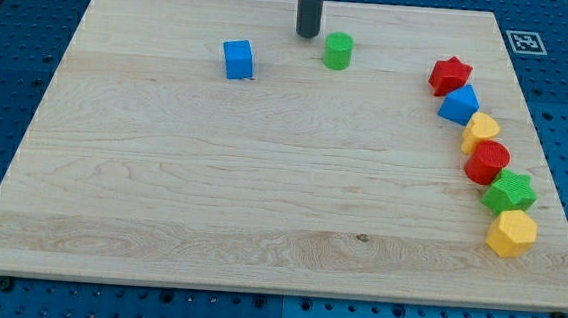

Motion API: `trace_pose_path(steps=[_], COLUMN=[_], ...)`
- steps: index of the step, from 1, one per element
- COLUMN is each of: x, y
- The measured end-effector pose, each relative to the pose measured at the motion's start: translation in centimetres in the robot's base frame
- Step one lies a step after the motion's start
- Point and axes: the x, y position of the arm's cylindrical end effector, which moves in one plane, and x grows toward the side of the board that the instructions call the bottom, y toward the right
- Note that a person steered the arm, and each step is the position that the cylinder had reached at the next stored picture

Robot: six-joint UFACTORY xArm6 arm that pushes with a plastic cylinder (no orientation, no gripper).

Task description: Move the green circle to the top right

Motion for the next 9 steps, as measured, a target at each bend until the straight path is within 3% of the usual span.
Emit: trace_pose_path(steps=[1,4,9], x=[3.5,3.5,0.2], y=[-0.2,6.6,8.4])
